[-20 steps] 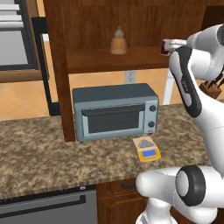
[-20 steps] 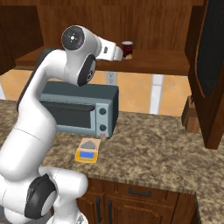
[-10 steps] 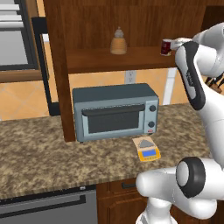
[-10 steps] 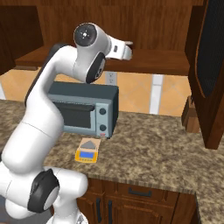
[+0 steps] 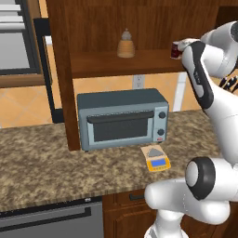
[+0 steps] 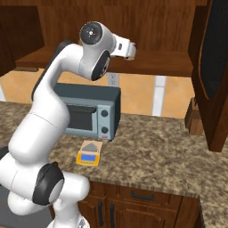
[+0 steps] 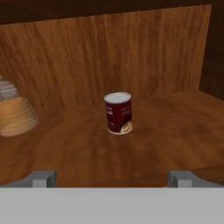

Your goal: Pick the canned food and place it on the digital scale for weighing, and close the cabinet.

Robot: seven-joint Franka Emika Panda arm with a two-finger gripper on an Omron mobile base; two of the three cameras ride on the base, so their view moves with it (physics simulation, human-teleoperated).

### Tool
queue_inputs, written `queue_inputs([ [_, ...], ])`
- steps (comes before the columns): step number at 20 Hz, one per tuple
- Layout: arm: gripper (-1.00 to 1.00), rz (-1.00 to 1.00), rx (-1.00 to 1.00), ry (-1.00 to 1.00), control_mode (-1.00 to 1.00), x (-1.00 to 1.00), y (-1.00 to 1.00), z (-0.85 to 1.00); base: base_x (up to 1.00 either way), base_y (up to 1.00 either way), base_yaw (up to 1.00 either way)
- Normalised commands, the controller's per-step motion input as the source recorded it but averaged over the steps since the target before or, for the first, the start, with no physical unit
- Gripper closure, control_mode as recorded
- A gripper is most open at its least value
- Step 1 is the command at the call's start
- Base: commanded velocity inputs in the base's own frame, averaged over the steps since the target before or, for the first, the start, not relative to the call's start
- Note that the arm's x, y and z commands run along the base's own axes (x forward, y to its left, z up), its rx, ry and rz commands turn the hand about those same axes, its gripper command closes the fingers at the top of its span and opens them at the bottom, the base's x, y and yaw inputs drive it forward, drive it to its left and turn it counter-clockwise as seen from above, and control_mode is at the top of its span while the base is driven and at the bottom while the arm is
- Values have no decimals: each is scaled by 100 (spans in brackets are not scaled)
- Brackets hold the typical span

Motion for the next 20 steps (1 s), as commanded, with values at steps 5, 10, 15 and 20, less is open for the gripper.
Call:
queue_inputs([
  [5, -100, 0, -8, -1, -100, 36, -1, 9, 0, 0, 0],
  [10, -100, 0, -5, 4, -100, 25, -8, 1, 0, 0, 0],
  [15, -100, 0, 0, 4, -100, 48, 2, 14, 0, 0, 0],
  [20, -100, 0, 0, 3, -100, 43, -9, 3, 0, 0, 0],
])
